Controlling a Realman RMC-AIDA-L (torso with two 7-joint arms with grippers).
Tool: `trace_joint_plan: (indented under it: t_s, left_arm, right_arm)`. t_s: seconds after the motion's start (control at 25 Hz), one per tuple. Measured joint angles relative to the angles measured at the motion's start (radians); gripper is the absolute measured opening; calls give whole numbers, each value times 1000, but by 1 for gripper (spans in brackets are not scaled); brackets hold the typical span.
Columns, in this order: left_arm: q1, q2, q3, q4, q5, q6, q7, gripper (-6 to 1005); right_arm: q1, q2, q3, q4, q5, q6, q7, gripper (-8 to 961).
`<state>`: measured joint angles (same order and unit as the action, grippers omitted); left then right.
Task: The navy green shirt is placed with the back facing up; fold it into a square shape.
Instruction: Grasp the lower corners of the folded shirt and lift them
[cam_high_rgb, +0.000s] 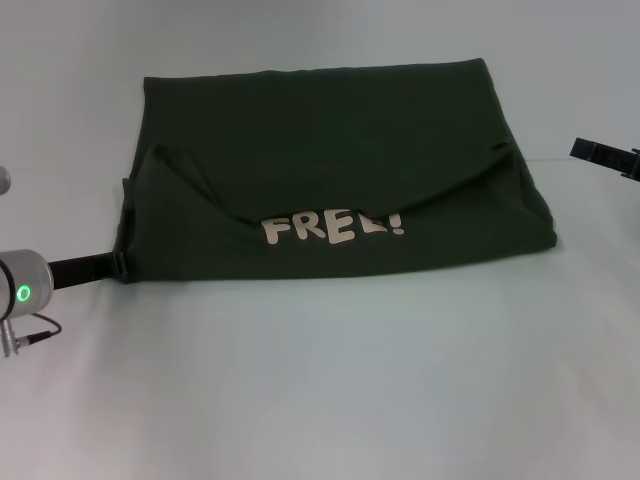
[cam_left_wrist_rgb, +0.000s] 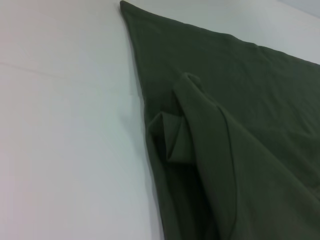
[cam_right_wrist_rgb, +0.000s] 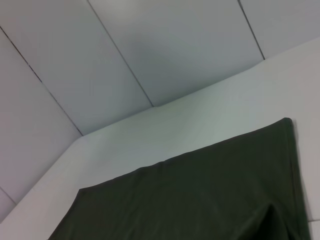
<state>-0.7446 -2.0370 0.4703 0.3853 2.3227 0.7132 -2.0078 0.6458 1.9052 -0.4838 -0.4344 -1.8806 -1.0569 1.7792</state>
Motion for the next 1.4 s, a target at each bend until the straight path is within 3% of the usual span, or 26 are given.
trace_joint_plan:
  t_s: [0.2, 0.4, 0.6, 0.76, 1.0, 1.4]
  left_arm:
    - [-1, 0, 1, 0, 0, 1, -1, 12]
    - [-1, -1, 1, 0, 2, 4, -2, 11]
    - [3, -3, 1, 0, 2, 2, -1, 11]
    - [6, -3, 0, 0, 2, 2, 1, 11]
    - [7, -3, 0, 1, 0, 3, 1, 11]
    - [7, -3, -2, 4, 0, 4, 2, 12]
  right_arm:
    - [0, -3, -18, 0, 0, 0, 18, 740]
    - [8, -26, -109, -5, -22, 36, 119, 741]
    - [66, -59, -216, -31, -192, 77, 323, 741]
    - [129, -66, -246, -42, -375, 94, 452, 740]
    - [193, -45, -254, -21, -537, 142, 511, 741]
    - [205, 12, -318, -15, -585, 252, 520, 737]
